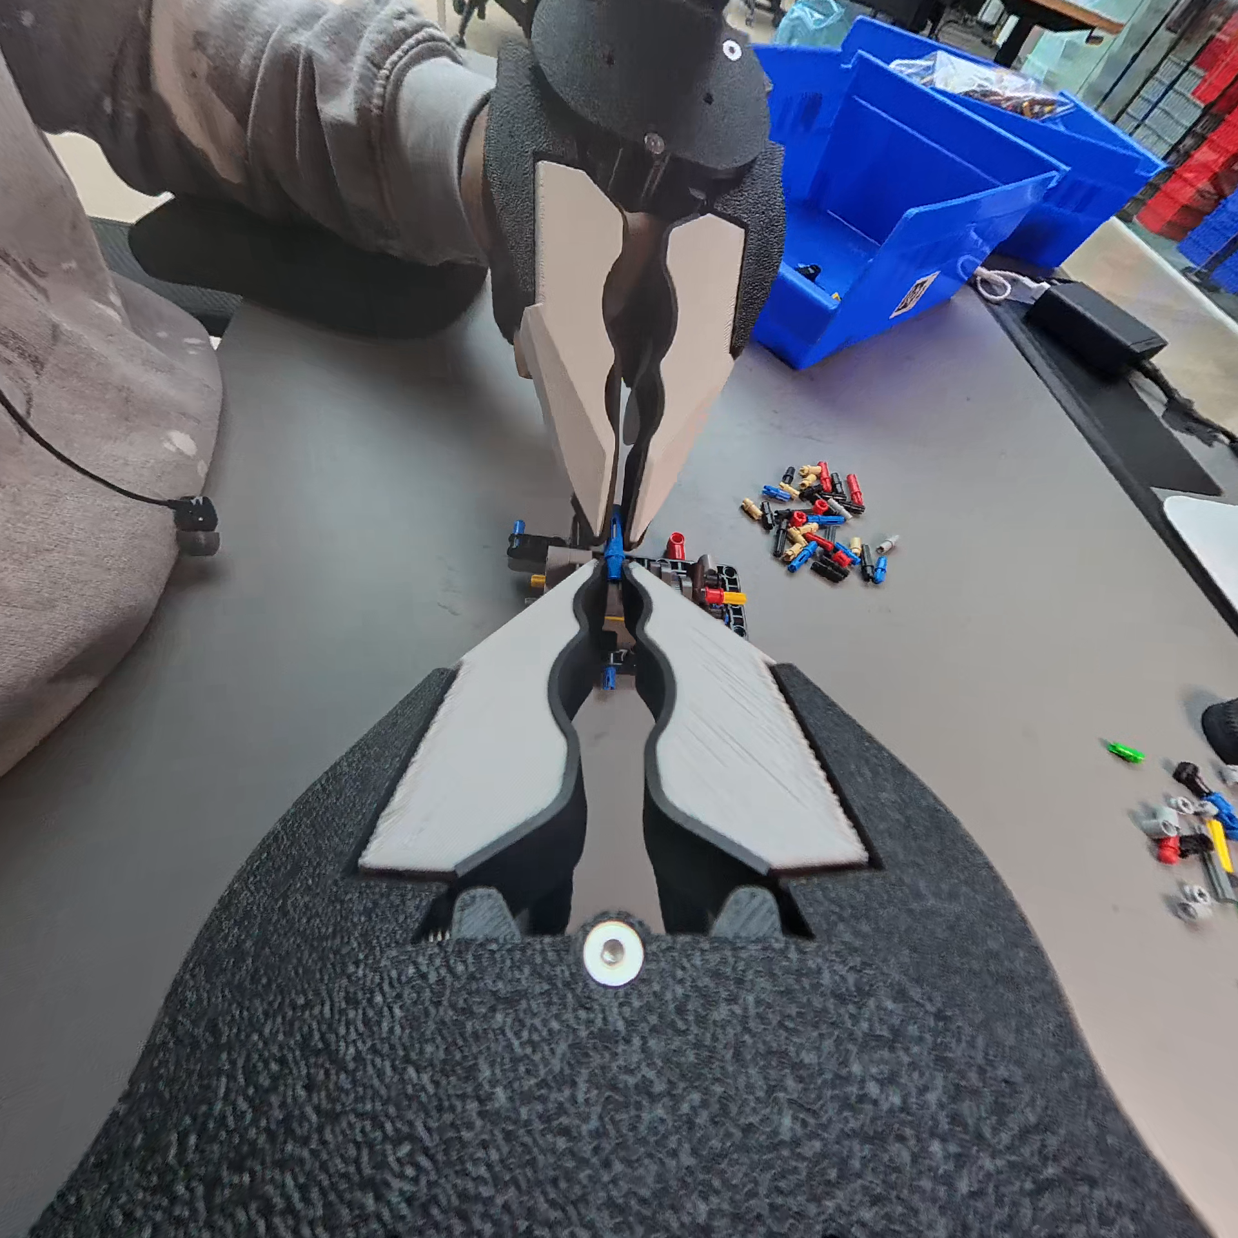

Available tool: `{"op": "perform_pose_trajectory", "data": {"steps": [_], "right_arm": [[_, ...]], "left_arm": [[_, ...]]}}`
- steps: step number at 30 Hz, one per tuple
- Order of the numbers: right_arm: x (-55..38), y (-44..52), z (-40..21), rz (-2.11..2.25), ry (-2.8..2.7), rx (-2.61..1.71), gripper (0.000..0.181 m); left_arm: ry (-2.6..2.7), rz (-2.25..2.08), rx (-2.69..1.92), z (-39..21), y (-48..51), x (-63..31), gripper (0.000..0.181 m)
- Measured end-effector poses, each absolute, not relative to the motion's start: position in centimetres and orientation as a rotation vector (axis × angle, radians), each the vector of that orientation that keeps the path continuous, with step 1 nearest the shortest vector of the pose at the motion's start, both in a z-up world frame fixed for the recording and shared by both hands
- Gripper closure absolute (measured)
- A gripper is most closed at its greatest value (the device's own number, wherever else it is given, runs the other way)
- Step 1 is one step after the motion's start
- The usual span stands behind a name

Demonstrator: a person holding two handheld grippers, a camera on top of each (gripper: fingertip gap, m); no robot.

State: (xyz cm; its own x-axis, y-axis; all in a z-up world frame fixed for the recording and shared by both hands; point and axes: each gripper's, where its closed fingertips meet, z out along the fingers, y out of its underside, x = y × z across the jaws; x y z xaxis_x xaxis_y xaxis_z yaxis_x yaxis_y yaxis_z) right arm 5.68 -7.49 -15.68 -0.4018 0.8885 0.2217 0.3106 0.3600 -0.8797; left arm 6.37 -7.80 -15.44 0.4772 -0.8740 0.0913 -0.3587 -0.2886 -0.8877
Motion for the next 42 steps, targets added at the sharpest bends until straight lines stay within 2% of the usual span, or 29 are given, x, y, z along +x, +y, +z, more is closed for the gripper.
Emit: {"op": "perform_pose_trajectory", "data": {"steps": [2, 4, 9, 10, 11, 12, 16, 19, 24, 32, 38, 42], "right_arm": [[5.6, -6.6, -16.0, 0.967, -1.881, -1.083, 0.176], [6.1, -6.2, -17.4, 0.938, -1.942, -1.138, 0.164], [6.3, -8.1, -20.0, 0.942, -2.082, -1.159, 0.161], [6.1, -8.2, -20.2, 0.941, -2.092, -1.162, 0.161], [6.0, -8.3, -20.2, 0.944, -2.096, -1.162, 0.161], [5.9, -8.3, -20.2, 0.947, -2.098, -1.159, 0.161], [5.6, -8.1, -20.0, 0.953, -2.077, -1.148, 0.170], [5.5, -8.1, -20.0, 0.954, -2.074, -1.144, 0.177], [5.6, -8.4, -19.9, 0.970, -2.086, -1.135, 0.178], [7.3, -8.7, -19.6, 1.111, -2.115, -1.168, 0.179], [9.5, -6.5, -20.2, 1.025, -2.119, -1.236, 0.179], [9.8, -4.6, -17.7, 1.050, -1.998, -1.238, 0.179]], "left_arm": [[1.006, -0.697, -1.876, -15.3, -7.2, 5.3, 0.177], [0.934, -0.543, -1.947, -15.8, -5.5, 2.2, 0.177], [0.755, -0.336, -2.170, -19.3, -3.3, -3.9, 0.177], [0.742, -0.341, -2.173, -19.4, -3.2, -3.9, 0.170], [0.740, -0.348, -2.158, -19.1, -3.2, -3.6, 0.156], [0.762, -0.372, -2.131, -18.7, -3.3, -3.0, 0.152], [0.968, -0.622, -1.996, -16.9, -6.5, 2.1, 0.155], [1.117, -0.702, -2.006, -18.1, -8.6, 4.9, 0.156], [1.228, -0.625, -2.030, -20.0, -8.9, 6.3, 0.166], [1.218, -0.705, -2.004, -19.8, -9.4, 7.6, 0.165], [1.234, -0.658, -2.028, -20.1, -9.3, 6.9, 0.163], [1.180, -0.688, -2.021, -19.9, -8.9, 6.2, 0.164]]}}
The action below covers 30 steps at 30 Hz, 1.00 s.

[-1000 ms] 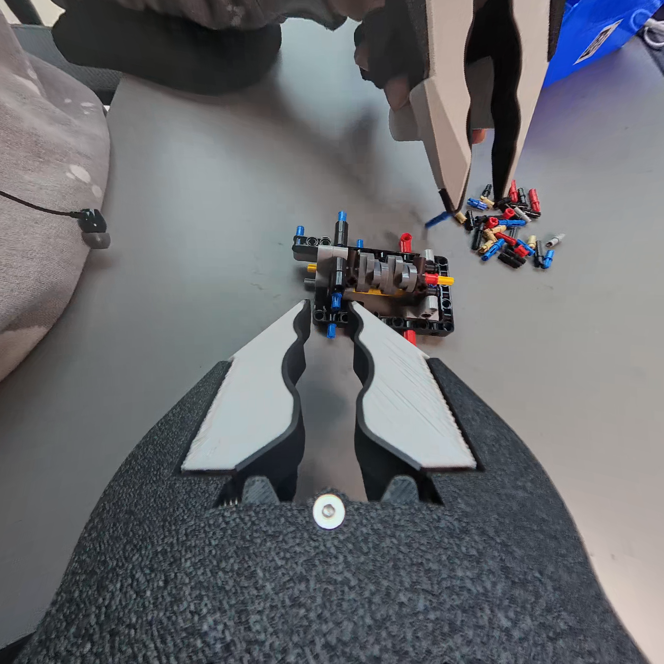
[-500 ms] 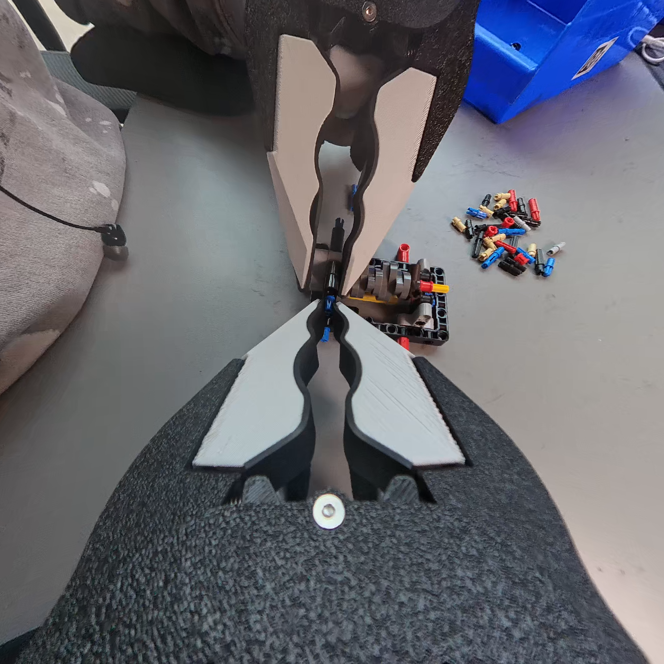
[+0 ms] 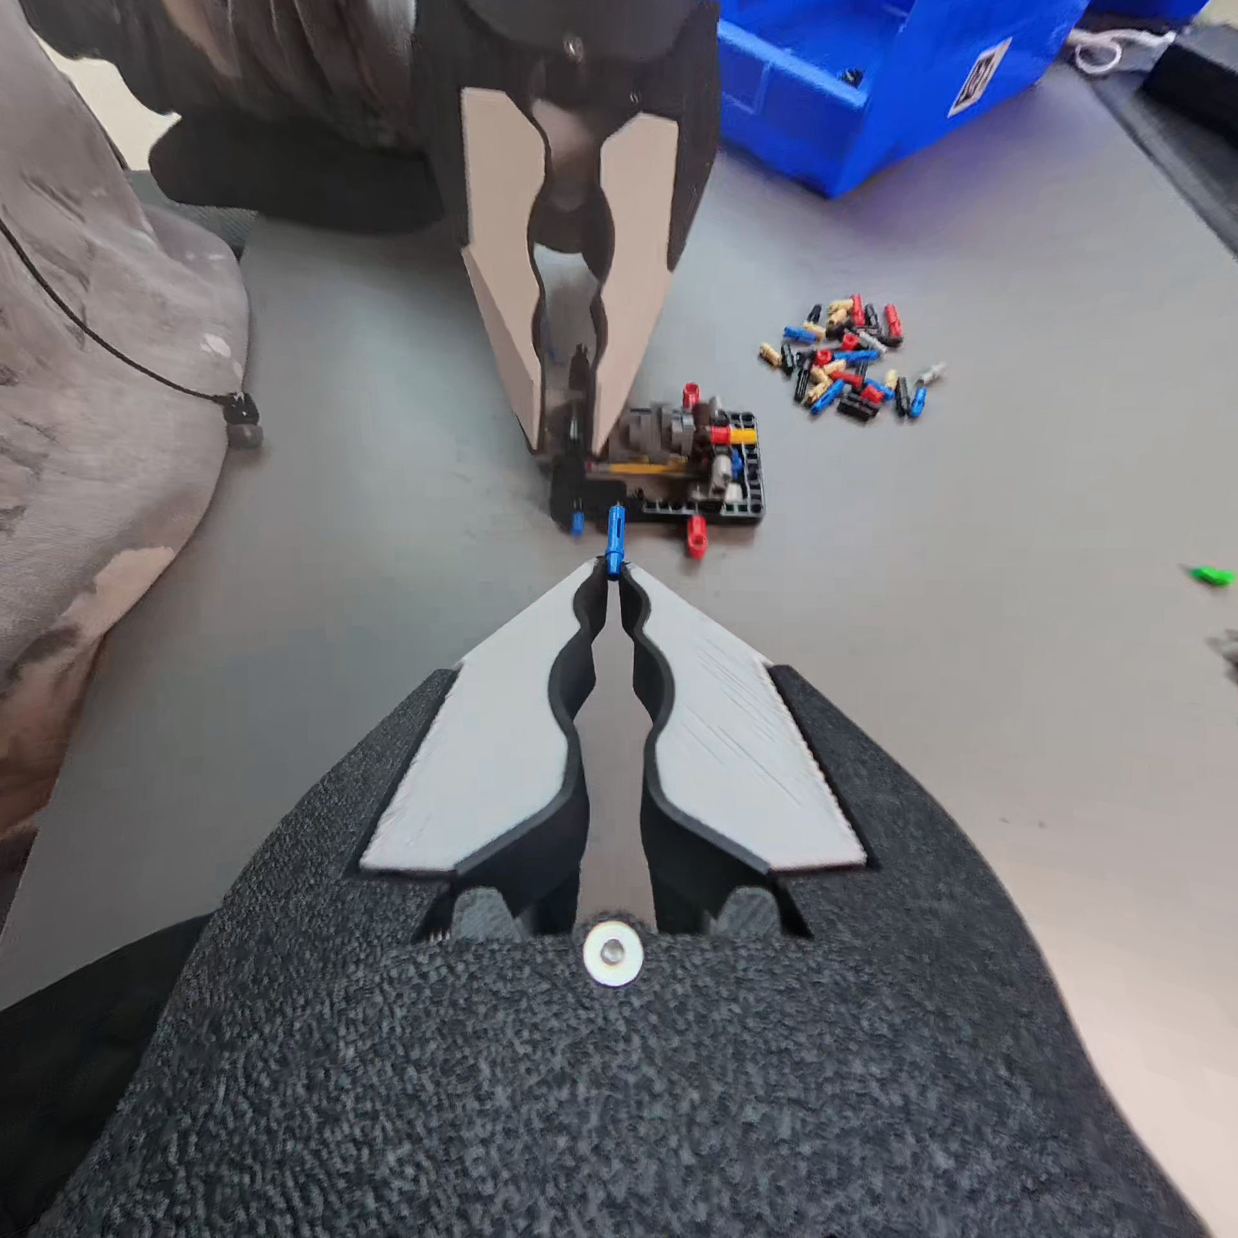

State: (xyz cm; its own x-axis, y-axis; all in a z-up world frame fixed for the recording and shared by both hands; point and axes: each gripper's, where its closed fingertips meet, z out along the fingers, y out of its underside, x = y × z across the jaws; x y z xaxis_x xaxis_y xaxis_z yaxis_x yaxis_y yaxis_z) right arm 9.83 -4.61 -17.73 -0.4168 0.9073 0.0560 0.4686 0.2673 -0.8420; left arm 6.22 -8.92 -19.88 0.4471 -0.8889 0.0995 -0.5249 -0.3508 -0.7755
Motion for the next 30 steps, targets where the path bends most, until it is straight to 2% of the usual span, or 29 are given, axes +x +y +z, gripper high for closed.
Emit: {"op": "perform_pose_trajectory", "data": {"steps": [3, 5, 9, 11, 15, 16, 17, 18, 21, 24, 30], "right_arm": [[8.4, -5.5, -16.7, 1.037, -1.979, -1.161, 0.178], [7.9, -5.8, -15.9, 1.047, -1.939, -1.125, 0.178], [6.9, -7.0, -15.7, 1.015, -1.937, -1.056, 0.178], [6.6, -7.5, -15.5, 1.021, -1.936, -1.037, 0.178], [5.4, -6.9, -14.3, 1.018, -1.814, -1.031, 0.177], [5.3, -6.4, -14.0, 0.987, -1.785, -1.036, 0.175], [5.2, -5.7, -14.1, 0.956, -1.776, -1.057, 0.161], [5.3, -5.2, -14.5, 0.945, -1.778, -1.094, 0.154], [5.5, -4.3, -15.8, 0.940, -1.789, -1.152, 0.155], [5.5, -3.7, -17.1, 0.901, -1.806, -1.189, 0.157], [5.7, -2.8, -16.9, 0.888, -1.763, -1.206, 0.160]], "left_arm": [[1.171, -0.683, -2.013, -19.6, -8.2, 6.7, 0.163], [1.120, -0.745, -1.965, -18.1, -7.9, 6.9, 0.149], [1.071, -0.752, -1.880, -15.7, -7.7, 7.0, 0.159], [1.088, -0.746, -1.857, -15.3, -8.0, 7.1, 0.176], [1.089, -0.651, -1.848, -14.4, -7.5, 5.7, 0.178], [1.072, -0.594, -1.860, -14.2, -7.0, 4.6, 0.179], [1.039, -0.500, -1.892, -14.3, -6.1, 2.8, 0.179], [0.987, -0.380, -1.950, -14.8, -4.9, 0.4, 0.179], [0.830, -0.114, -2.174, -18.7, -2.8, -6.3, 0.178], [0.778, -0.058, -2.252, -20.7, -2.5, -8.2, 0.177], [0.751, -0.075, -2.226, -19.4, -2.6, -8.8, 0.158]]}}
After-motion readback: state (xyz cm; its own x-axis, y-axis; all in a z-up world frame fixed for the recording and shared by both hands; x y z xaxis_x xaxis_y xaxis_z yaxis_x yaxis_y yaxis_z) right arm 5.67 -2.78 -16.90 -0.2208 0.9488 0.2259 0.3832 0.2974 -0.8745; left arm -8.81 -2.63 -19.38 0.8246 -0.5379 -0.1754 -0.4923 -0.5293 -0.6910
